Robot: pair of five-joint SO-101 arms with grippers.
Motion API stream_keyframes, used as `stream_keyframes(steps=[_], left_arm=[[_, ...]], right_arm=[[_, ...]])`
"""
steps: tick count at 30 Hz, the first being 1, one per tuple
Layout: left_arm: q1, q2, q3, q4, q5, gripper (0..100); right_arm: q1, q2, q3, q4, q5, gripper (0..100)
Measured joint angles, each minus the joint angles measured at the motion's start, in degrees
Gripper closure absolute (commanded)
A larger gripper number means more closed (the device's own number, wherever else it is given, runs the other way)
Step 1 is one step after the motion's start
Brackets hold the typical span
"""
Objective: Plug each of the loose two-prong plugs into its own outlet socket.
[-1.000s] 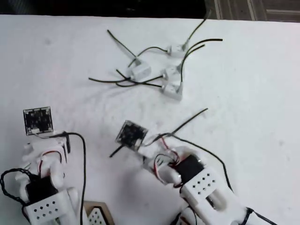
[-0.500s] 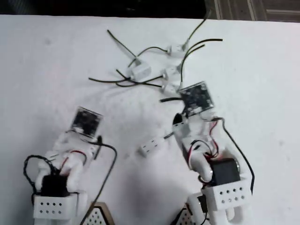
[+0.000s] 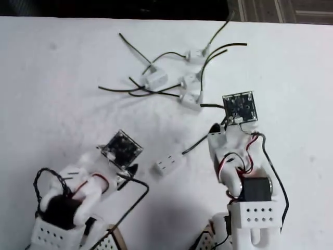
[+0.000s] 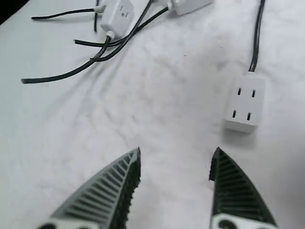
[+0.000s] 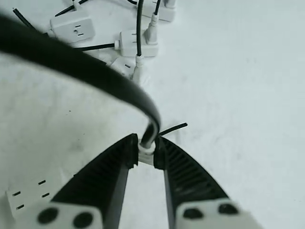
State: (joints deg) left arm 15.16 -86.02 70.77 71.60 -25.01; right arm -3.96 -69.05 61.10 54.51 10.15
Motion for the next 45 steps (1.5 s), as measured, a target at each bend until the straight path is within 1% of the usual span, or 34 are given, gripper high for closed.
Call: stream_keyframes(steps=[3, 7, 11, 16, 19, 25, 28, 31, 36, 40, 42, 45], left_arm=[[2.90, 8.00, -4.40, 0.00, 0.00, 75], [6.68, 23.21, -12.92, 0.00, 0.00, 75], [9.76, 38.51, -21.45, 0.00, -0.35, 71], [10.81, 53.98, -27.08, -2.81, -0.62, 71], [11.60, 60.84, -29.10, -5.36, -2.55, 71], [16.18, 70.51, -32.88, -6.33, -3.08, 71], [17.49, 74.55, -35.43, -6.42, -3.08, 71], [17.67, 79.82, -38.24, -6.59, -3.08, 71], [17.49, 89.32, -41.85, -9.76, -3.08, 71], [16.00, 93.27, -44.13, -11.43, -3.60, 72], [15.30, 93.36, -44.92, -11.78, -3.69, 75], [15.03, 93.80, -45.10, -11.87, -6.86, 84]], right_arm=[[1.32, 0.00, 0.00, -0.44, 0.00, 98.1], [2.46, 0.00, 0.00, -0.62, 0.00, 98.1], [4.92, 0.00, 0.00, -0.62, 0.00, 98.1], [6.24, 0.00, 0.00, -0.62, 0.00, 98.1], [6.95, 0.00, 0.00, -0.62, 0.00, 98.1], [10.90, 0.00, 0.00, -2.37, 0.00, 98.1], [11.25, 0.00, 0.00, -2.55, 0.00, 98.1], [11.25, 0.00, 0.00, -2.55, 0.00, 98.1], [11.25, 0.00, 0.00, -2.55, 0.00, 98.1], [11.25, 0.00, 0.09, -2.55, 0.00, 98.1], [11.25, 0.00, 0.09, -2.55, 0.00, 98.1], [11.25, 0.00, 0.09, -2.55, 0.00, 98.1]])
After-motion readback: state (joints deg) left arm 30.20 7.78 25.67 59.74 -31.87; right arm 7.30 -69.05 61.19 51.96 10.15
